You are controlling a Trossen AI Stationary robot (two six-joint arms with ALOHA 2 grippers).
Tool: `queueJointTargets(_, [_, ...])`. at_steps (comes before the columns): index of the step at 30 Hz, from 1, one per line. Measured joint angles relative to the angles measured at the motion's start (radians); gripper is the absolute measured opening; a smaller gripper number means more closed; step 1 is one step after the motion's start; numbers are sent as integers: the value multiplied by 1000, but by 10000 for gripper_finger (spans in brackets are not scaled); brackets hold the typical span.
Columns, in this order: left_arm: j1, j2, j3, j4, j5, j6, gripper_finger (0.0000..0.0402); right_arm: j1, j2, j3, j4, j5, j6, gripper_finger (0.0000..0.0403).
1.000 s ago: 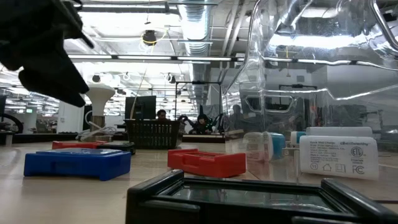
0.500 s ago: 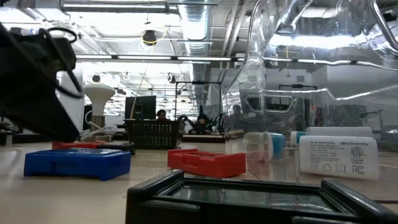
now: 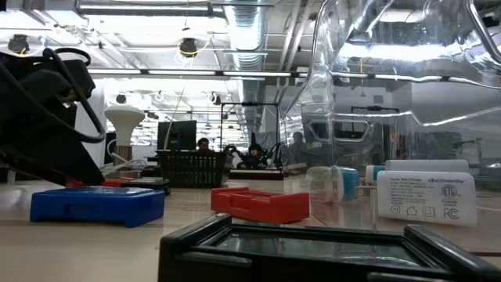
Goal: Pick & Place Office items
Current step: Put the top red digital clock into the black bin
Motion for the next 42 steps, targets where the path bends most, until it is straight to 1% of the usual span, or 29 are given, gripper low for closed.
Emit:
queueJointTargets(8, [-34,2,-4,-16,-5,-26,187,0,0,0,0,0,0,228])
queueJointTargets(12, [-37,2,-4,-6,-6,-37,157,0,0,0,0,0,0,228])
queueJointTargets(15, [-35,2,-3,2,-3,-37,152,0,0,0,0,0,0,228])
queueJointTargets(19, [-34,-23,-3,-1,-4,-52,170,0,0,0,0,-1,0,228])
queueJointTargets(21, [-23,-45,-3,-10,12,-57,174,0,0,0,0,-1,0,228])
queueJointTargets(25, [9,-88,-3,-34,26,-46,162,-1,0,0,0,-1,-6,228])
queueJointTargets(29, [43,-139,-3,-33,-27,6,154,-3,0,0,0,2,-10,228])
queueJointTargets(34, [110,-219,-3,-23,-81,104,172,-3,0,0,-1,10,-16,228])
queueJointTargets(37, [169,-276,-3,28,-103,221,170,-3,0,0,0,13,-19,228])
queueJointTargets(42, [302,-364,-2,175,-107,488,156,-3,0,0,0,14,-23,228])
